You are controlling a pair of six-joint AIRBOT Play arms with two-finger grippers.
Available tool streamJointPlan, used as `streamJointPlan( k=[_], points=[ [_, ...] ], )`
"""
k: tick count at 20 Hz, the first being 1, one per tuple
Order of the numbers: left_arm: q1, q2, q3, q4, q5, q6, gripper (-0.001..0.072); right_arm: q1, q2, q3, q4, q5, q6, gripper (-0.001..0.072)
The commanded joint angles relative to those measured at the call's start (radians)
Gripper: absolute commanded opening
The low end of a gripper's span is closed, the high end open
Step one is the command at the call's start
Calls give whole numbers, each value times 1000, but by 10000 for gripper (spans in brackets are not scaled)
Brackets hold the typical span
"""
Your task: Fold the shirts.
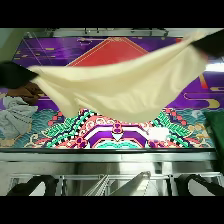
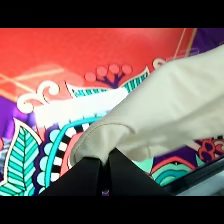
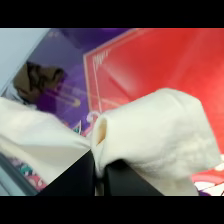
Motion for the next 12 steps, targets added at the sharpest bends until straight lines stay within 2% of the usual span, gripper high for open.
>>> streamJointPlan(
  k=[1, 2, 3, 4, 8, 12],
  points=[
    [-24, -157, -216, -3, -180, 52, 29, 87, -207, -128, -106, -91, 18, 37],
    [-21, -218, -232, -1, -225, 58, 251, 87, -281, -129, -120, -110, 18, 238],
    [-11, -276, -226, -6, -236, 58, 544, 76, -340, -125, -119, -106, 20, 440],
    [8, -333, -199, -10, -218, 54, 713, 57, -384, -116, -119, -85, 21, 452],
    [99, -474, -66, -8, -19, 54, 712, -79, -394, -112, -155, 37, 18, 466],
    [118, -533, -99, -12, -43, 55, 711, -138, -376, -225, -213, 93, 19, 466]
  ],
)
